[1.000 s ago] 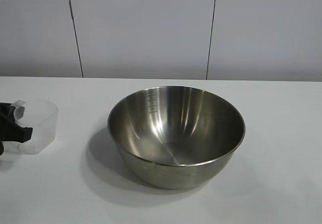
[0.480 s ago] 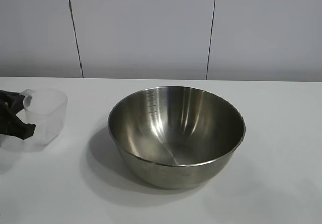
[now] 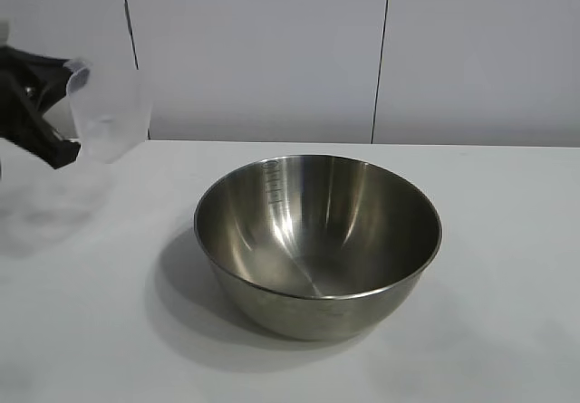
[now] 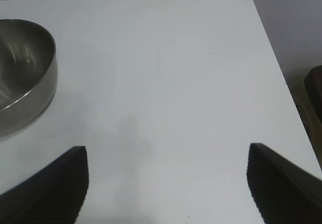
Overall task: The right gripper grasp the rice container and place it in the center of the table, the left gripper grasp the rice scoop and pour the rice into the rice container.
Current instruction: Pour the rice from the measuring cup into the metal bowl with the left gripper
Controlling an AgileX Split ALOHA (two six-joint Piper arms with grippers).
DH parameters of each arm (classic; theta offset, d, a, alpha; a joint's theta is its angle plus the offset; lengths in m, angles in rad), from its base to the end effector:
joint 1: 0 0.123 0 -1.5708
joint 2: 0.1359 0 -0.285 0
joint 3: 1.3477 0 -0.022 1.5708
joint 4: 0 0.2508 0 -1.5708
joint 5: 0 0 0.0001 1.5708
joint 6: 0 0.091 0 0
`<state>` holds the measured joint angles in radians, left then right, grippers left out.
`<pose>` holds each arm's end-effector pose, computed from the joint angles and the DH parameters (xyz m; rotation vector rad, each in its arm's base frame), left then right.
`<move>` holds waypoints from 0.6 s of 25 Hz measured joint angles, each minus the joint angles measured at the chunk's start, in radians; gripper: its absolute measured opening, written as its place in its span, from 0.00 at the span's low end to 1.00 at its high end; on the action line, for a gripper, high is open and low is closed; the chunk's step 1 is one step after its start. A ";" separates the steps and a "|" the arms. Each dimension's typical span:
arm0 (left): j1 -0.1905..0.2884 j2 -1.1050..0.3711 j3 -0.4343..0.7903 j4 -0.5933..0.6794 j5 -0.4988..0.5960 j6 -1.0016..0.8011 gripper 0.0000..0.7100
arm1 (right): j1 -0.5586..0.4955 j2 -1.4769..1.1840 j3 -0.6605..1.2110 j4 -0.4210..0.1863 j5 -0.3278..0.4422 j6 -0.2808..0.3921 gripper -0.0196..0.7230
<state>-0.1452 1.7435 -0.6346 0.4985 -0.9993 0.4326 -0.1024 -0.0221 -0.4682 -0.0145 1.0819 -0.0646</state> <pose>0.3106 -0.0824 0.1851 0.9612 1.3381 0.0955 -0.0055 -0.0006 0.2667 0.0400 2.0769 -0.1197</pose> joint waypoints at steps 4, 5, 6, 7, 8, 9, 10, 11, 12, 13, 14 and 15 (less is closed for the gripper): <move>-0.086 -0.007 -0.151 0.129 0.205 0.033 0.01 | 0.000 0.000 0.000 0.000 0.000 0.000 0.82; -0.108 -0.007 -0.188 0.166 0.266 0.042 0.01 | 0.000 0.000 0.000 0.000 0.000 0.000 0.82; -0.135 -0.007 -0.218 0.202 0.327 0.054 0.01 | 0.000 0.000 0.000 0.000 0.000 0.000 0.82; -0.162 -0.007 -0.251 0.236 0.375 0.073 0.01 | 0.000 0.000 0.000 0.000 0.000 0.000 0.82; -0.191 -0.007 -0.280 0.264 0.428 0.091 0.01 | 0.000 0.000 0.000 0.000 0.000 0.000 0.82; -0.214 -0.007 -0.302 0.294 0.478 0.113 0.01 | 0.000 0.000 0.000 0.000 0.000 0.000 0.82; -0.241 -0.007 -0.324 0.319 0.523 0.133 0.01 | 0.000 0.000 0.000 0.000 0.000 0.000 0.82; -0.267 -0.007 -0.342 0.335 0.555 0.154 0.01 | 0.000 0.000 0.000 0.000 0.000 0.000 0.82; -0.289 -0.007 -0.355 0.351 0.587 0.172 0.01 | 0.000 0.000 0.000 0.000 0.000 0.000 0.82; -0.312 -0.007 -0.362 0.360 0.610 0.196 0.01 | 0.000 0.000 0.000 0.000 0.000 0.000 0.82; -0.335 -0.007 -0.366 0.365 0.620 0.223 0.01 | 0.000 0.000 0.000 0.000 0.000 0.000 0.82; -0.357 -0.007 -0.369 0.368 0.630 0.249 0.01 | 0.000 0.000 0.000 0.000 0.000 0.000 0.82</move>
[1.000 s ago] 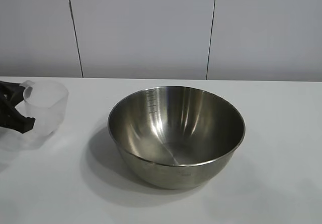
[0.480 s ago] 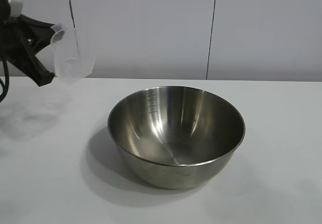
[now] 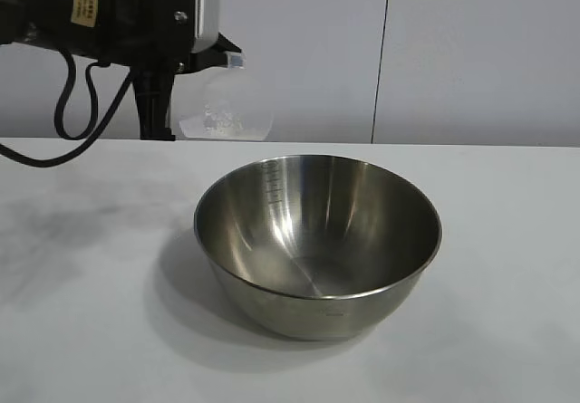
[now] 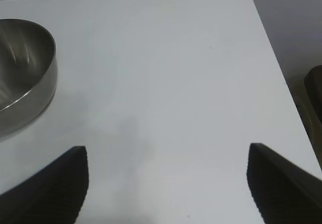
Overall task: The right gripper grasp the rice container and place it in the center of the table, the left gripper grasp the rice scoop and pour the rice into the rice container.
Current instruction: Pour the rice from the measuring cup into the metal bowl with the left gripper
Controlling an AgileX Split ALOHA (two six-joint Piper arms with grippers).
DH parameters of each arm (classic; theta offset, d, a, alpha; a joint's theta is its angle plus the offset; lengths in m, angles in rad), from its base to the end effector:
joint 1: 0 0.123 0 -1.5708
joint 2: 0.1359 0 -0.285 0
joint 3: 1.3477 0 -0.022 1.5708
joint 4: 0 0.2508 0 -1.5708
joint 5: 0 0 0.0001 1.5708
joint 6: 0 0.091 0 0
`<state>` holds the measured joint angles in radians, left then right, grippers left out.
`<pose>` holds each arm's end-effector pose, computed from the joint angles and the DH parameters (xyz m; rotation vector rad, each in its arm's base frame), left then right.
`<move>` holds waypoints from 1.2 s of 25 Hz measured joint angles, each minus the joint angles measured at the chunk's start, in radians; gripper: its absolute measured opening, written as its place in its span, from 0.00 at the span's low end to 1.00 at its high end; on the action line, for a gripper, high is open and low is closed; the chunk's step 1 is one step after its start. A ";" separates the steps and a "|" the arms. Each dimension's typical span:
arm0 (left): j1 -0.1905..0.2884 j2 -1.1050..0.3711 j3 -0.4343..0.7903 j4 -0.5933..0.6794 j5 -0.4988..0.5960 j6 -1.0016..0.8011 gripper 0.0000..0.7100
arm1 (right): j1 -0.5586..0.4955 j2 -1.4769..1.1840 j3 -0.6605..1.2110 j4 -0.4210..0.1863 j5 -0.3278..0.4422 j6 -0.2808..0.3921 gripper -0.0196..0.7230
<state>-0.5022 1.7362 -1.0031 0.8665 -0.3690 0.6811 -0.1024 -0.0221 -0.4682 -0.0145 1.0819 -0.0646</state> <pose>0.3199 -0.2041 0.2276 1.7607 0.8957 0.3898 -0.0055 -0.0006 0.2667 0.0400 2.0769 -0.1197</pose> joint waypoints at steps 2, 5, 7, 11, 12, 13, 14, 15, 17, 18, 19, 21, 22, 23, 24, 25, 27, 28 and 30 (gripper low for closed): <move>-0.038 0.000 0.000 0.003 0.007 0.062 0.01 | 0.000 0.000 0.000 0.000 0.000 0.000 0.82; -0.089 0.006 0.000 0.005 0.007 0.190 0.01 | 0.000 0.000 0.000 0.000 -0.001 0.000 0.82; -0.116 0.014 0.000 0.005 0.001 0.317 0.01 | 0.000 0.000 0.000 0.000 -0.001 0.000 0.82; -0.152 0.030 0.000 0.005 -0.028 0.555 0.01 | 0.000 0.000 0.000 0.000 -0.001 0.000 0.82; -0.159 0.030 0.000 0.005 -0.039 0.616 0.01 | 0.000 0.000 0.000 0.000 -0.001 0.000 0.82; -0.165 0.031 0.000 0.005 -0.057 0.675 0.01 | 0.000 0.000 0.000 0.000 -0.001 0.000 0.82; -0.169 0.031 0.000 0.006 -0.078 0.732 0.01 | 0.000 0.000 0.000 0.000 -0.001 0.000 0.82; -0.170 0.031 0.000 0.006 -0.106 0.777 0.01 | 0.000 0.000 0.000 0.000 -0.001 0.000 0.82; -0.170 0.031 0.000 0.007 -0.159 0.872 0.01 | 0.000 0.000 0.000 0.000 -0.001 0.000 0.82; -0.170 0.031 0.000 0.008 -0.186 0.904 0.01 | 0.000 0.000 0.000 0.000 -0.001 0.000 0.82; -0.170 0.031 0.000 0.009 -0.211 0.930 0.01 | 0.000 0.000 0.000 0.000 -0.001 0.000 0.82; -0.170 0.031 0.000 0.011 -0.237 0.952 0.01 | 0.006 0.000 0.000 0.000 -0.001 0.000 0.82; -0.170 0.031 0.000 0.024 -0.242 0.956 0.01 | 0.013 0.000 0.000 0.000 -0.001 0.000 0.82; -0.170 0.031 0.000 0.041 -0.245 0.958 0.01 | 0.026 0.000 0.000 0.000 -0.001 0.000 0.82; -0.170 0.031 0.000 0.063 -0.245 0.959 0.01 | 0.038 0.000 0.000 0.000 -0.001 0.000 0.82; -0.170 0.031 0.000 0.080 -0.247 0.961 0.01 | 0.049 0.000 0.000 0.000 -0.001 0.000 0.82; -0.170 0.031 0.000 0.113 -0.252 0.963 0.01 | 0.067 0.000 0.000 0.000 -0.001 0.000 0.82; -0.170 0.031 0.000 0.124 -0.255 0.963 0.01 | 0.072 0.000 0.000 0.000 -0.001 0.000 0.82; -0.170 0.032 -0.006 0.156 -0.259 0.963 0.01 | 0.072 0.000 0.000 0.000 -0.001 0.000 0.82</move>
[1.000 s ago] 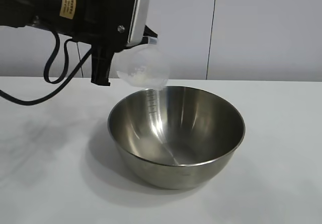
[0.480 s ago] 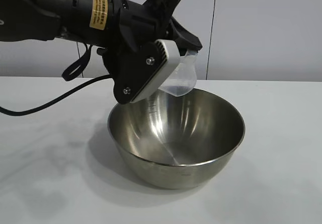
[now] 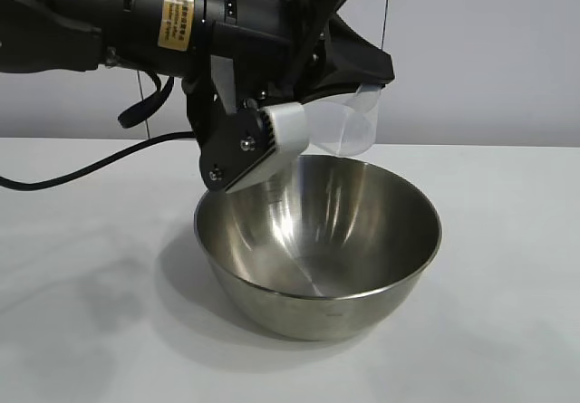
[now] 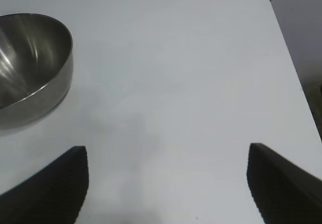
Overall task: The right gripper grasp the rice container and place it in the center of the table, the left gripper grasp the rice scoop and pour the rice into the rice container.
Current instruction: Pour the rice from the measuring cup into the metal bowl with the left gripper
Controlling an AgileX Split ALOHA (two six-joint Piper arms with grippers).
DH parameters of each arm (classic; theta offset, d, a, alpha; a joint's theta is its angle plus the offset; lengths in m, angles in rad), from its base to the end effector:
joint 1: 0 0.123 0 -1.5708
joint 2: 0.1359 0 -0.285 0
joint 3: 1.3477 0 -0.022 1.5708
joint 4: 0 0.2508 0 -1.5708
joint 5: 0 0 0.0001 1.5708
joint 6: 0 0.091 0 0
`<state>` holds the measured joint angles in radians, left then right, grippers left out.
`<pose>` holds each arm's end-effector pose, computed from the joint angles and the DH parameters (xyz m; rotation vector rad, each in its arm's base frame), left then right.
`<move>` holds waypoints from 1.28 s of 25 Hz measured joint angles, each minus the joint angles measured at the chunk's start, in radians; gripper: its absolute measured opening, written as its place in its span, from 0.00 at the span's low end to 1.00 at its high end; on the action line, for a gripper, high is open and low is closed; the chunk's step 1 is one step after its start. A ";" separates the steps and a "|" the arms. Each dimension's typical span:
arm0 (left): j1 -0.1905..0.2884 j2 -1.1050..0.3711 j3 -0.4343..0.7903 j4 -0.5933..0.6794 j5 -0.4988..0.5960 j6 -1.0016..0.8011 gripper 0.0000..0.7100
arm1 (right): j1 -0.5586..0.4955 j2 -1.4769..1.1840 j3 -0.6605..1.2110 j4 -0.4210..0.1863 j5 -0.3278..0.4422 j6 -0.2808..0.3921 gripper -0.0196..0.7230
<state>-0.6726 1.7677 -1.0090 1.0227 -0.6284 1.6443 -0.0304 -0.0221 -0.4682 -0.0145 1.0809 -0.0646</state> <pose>0.2674 -0.2712 0.2295 1.8633 -0.4634 0.8216 -0.0054 -0.0010 0.2667 -0.0347 2.0747 -0.0757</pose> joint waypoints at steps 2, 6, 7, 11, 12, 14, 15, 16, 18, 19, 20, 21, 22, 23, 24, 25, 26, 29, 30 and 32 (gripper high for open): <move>0.000 0.000 -0.015 0.036 0.000 0.000 0.01 | 0.000 0.000 0.000 0.000 0.000 0.000 0.82; 0.000 0.000 -0.024 0.091 0.001 0.000 0.01 | 0.000 0.000 0.001 0.000 0.001 0.000 0.82; 0.000 0.000 -0.024 0.102 0.002 -0.001 0.01 | 0.000 0.000 0.002 0.000 0.001 0.000 0.82; 0.000 0.000 -0.024 0.141 0.003 -0.005 0.01 | 0.000 0.000 0.001 0.000 0.001 0.000 0.82; 0.000 0.000 -0.024 0.144 0.003 -0.006 0.01 | 0.000 0.000 0.001 0.000 0.001 0.000 0.82; 0.000 0.000 -0.024 0.146 0.003 -0.007 0.01 | 0.000 0.000 0.001 0.000 0.001 0.000 0.82; 0.000 0.000 -0.024 0.146 0.003 -0.007 0.01 | 0.000 0.000 0.001 0.000 0.001 0.000 0.82; 0.000 0.000 -0.024 0.146 0.003 -0.007 0.01 | 0.000 0.000 0.001 0.000 0.001 0.000 0.82; 0.000 0.000 -0.024 0.146 0.003 -0.007 0.01 | 0.000 0.000 0.001 0.000 0.001 0.000 0.82; 0.000 0.000 -0.024 0.147 0.003 -0.007 0.01 | 0.000 0.000 0.001 0.000 0.001 0.000 0.82; 0.000 0.000 -0.024 0.148 0.003 -0.007 0.01 | 0.000 0.000 0.001 0.000 0.001 0.000 0.82; 0.000 0.000 -0.024 0.155 0.003 -0.007 0.01 | 0.000 0.000 0.001 0.000 0.001 0.000 0.82; 0.000 0.000 -0.025 0.165 0.003 -0.007 0.01 | 0.000 0.000 0.001 0.000 0.001 0.000 0.82; 0.000 0.000 -0.026 0.173 0.003 -0.007 0.01 | 0.000 0.000 0.001 0.000 0.001 0.000 0.82; 0.000 0.000 -0.028 0.177 0.003 -0.007 0.01 | 0.000 0.000 0.001 0.000 0.001 0.000 0.82; 0.000 0.000 -0.027 0.180 0.003 -0.007 0.01 | 0.000 0.000 0.001 0.000 0.001 0.000 0.82; 0.000 0.000 -0.029 0.182 0.003 -0.007 0.01 | 0.000 0.000 0.001 0.000 0.001 0.000 0.82; 0.000 0.000 -0.029 0.184 0.003 -0.007 0.01 | 0.000 0.000 0.001 0.000 0.001 0.000 0.82; 0.000 0.000 -0.029 0.184 0.003 -0.008 0.01 | 0.000 0.000 0.001 0.000 0.001 0.000 0.82; 0.000 0.000 -0.029 0.184 0.005 -0.022 0.01 | 0.000 0.000 0.001 0.000 0.001 0.000 0.82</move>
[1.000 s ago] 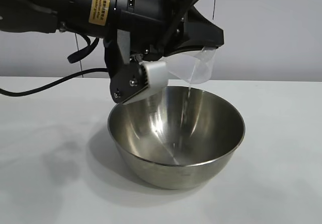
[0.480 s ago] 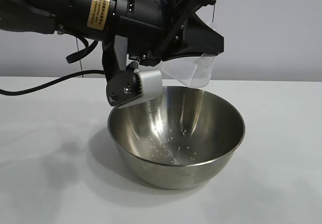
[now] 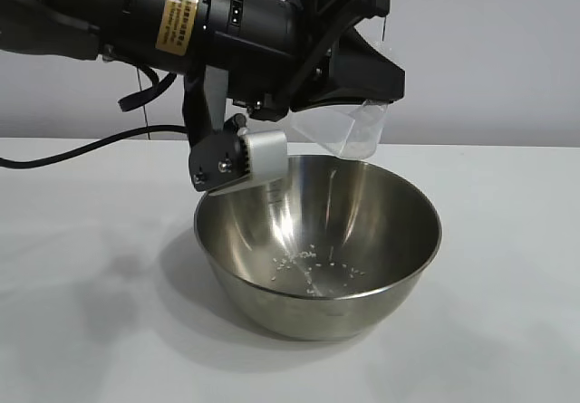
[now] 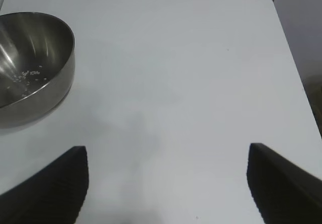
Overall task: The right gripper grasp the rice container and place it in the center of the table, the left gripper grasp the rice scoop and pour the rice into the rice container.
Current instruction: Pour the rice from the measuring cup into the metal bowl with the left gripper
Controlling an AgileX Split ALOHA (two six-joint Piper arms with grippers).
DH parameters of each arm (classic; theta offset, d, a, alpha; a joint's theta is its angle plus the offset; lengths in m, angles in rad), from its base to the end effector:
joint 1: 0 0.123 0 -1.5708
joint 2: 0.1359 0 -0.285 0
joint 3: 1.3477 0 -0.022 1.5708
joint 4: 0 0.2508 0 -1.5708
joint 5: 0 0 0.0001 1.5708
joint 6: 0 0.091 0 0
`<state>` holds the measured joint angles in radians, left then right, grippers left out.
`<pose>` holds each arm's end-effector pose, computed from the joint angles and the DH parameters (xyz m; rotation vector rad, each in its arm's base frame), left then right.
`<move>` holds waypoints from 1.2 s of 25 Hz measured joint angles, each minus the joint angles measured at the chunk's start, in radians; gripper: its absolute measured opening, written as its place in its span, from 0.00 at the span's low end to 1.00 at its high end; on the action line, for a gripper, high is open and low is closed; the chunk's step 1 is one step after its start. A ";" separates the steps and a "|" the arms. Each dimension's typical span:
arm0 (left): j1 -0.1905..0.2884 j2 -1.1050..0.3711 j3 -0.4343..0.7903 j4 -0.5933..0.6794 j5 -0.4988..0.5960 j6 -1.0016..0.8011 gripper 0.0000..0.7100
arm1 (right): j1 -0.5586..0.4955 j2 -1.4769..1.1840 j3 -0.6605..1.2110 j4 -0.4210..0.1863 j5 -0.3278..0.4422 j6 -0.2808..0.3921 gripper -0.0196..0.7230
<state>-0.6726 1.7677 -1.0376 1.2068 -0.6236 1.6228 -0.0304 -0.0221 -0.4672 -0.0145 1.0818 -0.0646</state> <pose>0.2644 -0.2740 0.2304 1.8750 -0.6608 0.8325 -0.0053 -0.0010 0.2664 -0.0347 2.0766 -0.0756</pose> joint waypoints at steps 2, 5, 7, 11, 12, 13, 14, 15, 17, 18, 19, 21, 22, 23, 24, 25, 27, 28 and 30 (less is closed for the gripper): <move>0.000 0.000 0.000 0.001 0.002 -0.012 0.01 | 0.000 0.000 0.000 0.000 -0.001 0.000 0.82; 0.000 0.000 0.000 0.002 0.003 -0.015 0.01 | 0.000 0.000 0.000 0.000 -0.001 0.000 0.82; 0.000 0.000 0.000 0.003 0.003 -0.015 0.01 | 0.000 0.000 0.000 0.000 -0.001 0.000 0.82; 0.000 0.000 0.000 0.003 0.004 -0.016 0.01 | 0.000 0.000 0.000 0.000 -0.001 0.000 0.82; 0.000 0.000 0.000 0.003 0.007 -0.017 0.01 | 0.000 0.000 0.000 0.000 -0.001 0.000 0.82; 0.000 0.000 0.000 0.003 0.009 -0.019 0.01 | 0.000 0.000 0.000 0.000 -0.001 0.000 0.82; 0.000 0.000 0.000 0.003 0.014 -0.020 0.01 | 0.000 0.000 0.000 0.000 -0.001 0.000 0.82; 0.000 0.000 0.000 0.003 0.016 -0.020 0.01 | 0.000 0.000 0.000 0.000 -0.001 0.000 0.82; 0.003 0.000 0.000 0.003 0.018 -0.020 0.01 | 0.000 0.000 0.000 0.000 -0.001 0.000 0.82; 0.009 0.000 0.000 0.003 0.018 -0.020 0.01 | 0.000 0.000 0.000 0.000 -0.001 0.000 0.82; 0.013 0.000 0.000 0.003 0.018 -0.020 0.01 | 0.000 0.000 0.000 0.000 -0.001 0.000 0.82; 0.028 0.000 0.000 0.003 0.018 -0.020 0.01 | 0.000 0.000 0.000 0.000 -0.001 0.000 0.82; 0.034 0.000 0.000 0.005 0.019 -0.017 0.01 | 0.000 0.000 0.000 0.000 -0.001 0.000 0.82; 0.038 0.000 0.000 0.005 0.022 -0.012 0.01 | 0.000 0.000 0.000 0.000 -0.001 0.000 0.82; 0.039 0.000 0.000 0.006 0.022 -0.007 0.01 | 0.000 0.000 0.000 0.000 -0.001 0.000 0.82; 0.039 0.000 0.000 0.006 0.021 -0.004 0.01 | 0.000 0.000 0.000 0.000 -0.001 0.000 0.82; 0.039 0.000 0.000 0.006 0.017 -0.003 0.01 | 0.000 0.000 0.000 0.000 -0.001 0.000 0.82; 0.039 0.000 0.000 0.006 0.017 -0.002 0.01 | 0.000 0.000 0.000 0.000 -0.001 0.000 0.82; 0.039 0.000 0.000 0.005 0.017 -0.002 0.01 | 0.000 0.000 0.000 0.000 -0.001 0.000 0.82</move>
<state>-0.6336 1.7677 -1.0376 1.2116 -0.6061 1.6209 -0.0304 -0.0221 -0.4672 -0.0145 1.0806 -0.0646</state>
